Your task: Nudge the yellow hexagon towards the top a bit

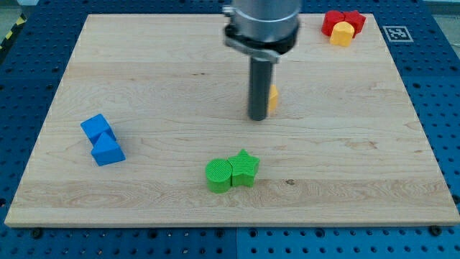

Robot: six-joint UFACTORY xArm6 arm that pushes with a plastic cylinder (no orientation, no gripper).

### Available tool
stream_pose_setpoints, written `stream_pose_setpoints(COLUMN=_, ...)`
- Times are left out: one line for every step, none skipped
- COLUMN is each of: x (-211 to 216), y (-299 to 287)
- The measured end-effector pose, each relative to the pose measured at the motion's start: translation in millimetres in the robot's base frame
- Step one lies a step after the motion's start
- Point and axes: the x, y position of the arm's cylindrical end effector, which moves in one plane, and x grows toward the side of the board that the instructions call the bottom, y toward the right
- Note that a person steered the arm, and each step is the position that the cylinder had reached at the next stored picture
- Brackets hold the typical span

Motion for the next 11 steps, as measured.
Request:
stream_pose_setpoints(x=-12.1, y=28.2)
stream_pose_setpoints(x=-13.9, y=27.1)
stream_pose_setpoints(x=-4.5, y=-5.7)
stream_pose_setpoints(x=-4.5, y=-39.8)
stream_pose_setpoints(x=-5.2, y=-7.2)
stream_pose_setpoints(x=-20.1, y=42.0)
stream_pose_setpoints(x=-22.8, y=52.0)
stream_pose_setpoints(x=-20.4, y=47.4)
stream_pose_setpoints(x=-19.7, y=16.6)
stream_pose_setpoints(x=-19.6, y=-10.6)
stream_pose_setpoints(x=-19.8, y=-17.3)
